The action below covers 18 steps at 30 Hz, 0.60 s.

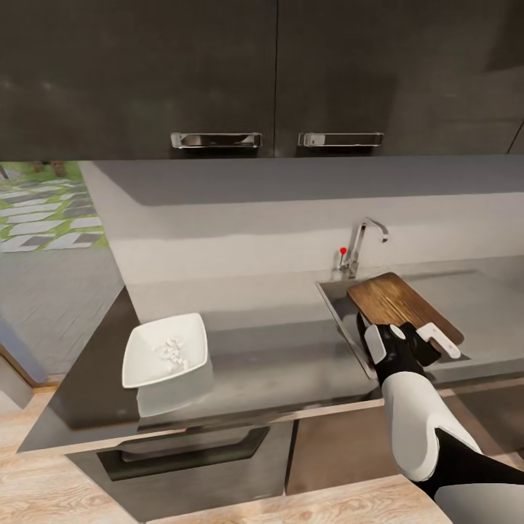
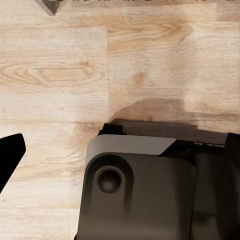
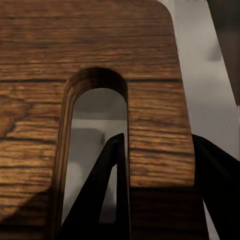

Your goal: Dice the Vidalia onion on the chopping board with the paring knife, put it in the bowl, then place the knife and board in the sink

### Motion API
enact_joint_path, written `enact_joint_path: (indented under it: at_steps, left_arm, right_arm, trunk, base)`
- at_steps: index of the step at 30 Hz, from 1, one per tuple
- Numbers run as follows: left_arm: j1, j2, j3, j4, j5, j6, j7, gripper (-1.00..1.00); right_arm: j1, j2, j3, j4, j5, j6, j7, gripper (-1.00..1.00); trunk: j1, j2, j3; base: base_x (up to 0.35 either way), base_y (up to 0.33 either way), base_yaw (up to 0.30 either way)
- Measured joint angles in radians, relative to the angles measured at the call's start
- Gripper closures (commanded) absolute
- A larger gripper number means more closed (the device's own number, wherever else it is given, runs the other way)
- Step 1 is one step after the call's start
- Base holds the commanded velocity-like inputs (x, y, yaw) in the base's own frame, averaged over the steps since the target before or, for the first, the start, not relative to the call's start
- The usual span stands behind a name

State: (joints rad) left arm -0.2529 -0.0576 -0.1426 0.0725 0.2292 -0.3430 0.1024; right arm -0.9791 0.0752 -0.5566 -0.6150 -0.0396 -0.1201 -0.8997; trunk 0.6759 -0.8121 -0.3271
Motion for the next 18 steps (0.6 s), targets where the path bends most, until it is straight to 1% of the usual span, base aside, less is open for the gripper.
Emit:
enact_joint_path:
  at_steps: [9, 13, 16, 18]
  left_arm:
    - [0.0, 0.0, 0.0, 0.0, 0.0, 0.0, 0.0, -1.0]
    - [0.0, 0.0, 0.001, 0.0, 0.0, 0.0, 0.0, -1.0]
    - [0.0, 0.001, 0.001, 0.0, 0.0, 0.0, 0.0, -1.0]
    - [0.0, 0.001, 0.0, 0.0, 0.0, 0.0, 0.0, -1.0]
  right_arm:
    - [0.0, 0.005, 0.006, -0.004, -0.002, 0.003, 0.004, 1.0]
    - [0.0, 0.005, 0.006, -0.004, -0.003, 0.023, 0.004, 1.0]
    - [0.0, 0.01, 0.005, -0.004, -0.004, 0.034, 0.004, 1.0]
    - [0.0, 0.013, 0.004, -0.002, -0.007, 0.037, 0.005, 1.0]
  trunk:
    - [0.0, 0.0, 0.0]
    - [0.0, 0.0, 0.0]
    - [0.0, 0.0, 0.0]
    - [0.0, 0.0, 0.0]
  base:
    - [0.181, 0.0, 0.0]
    - [0.198, 0.0, 0.0]
    - [0.191, 0.0, 0.0]
    - [0.086, 0.0, 0.0]
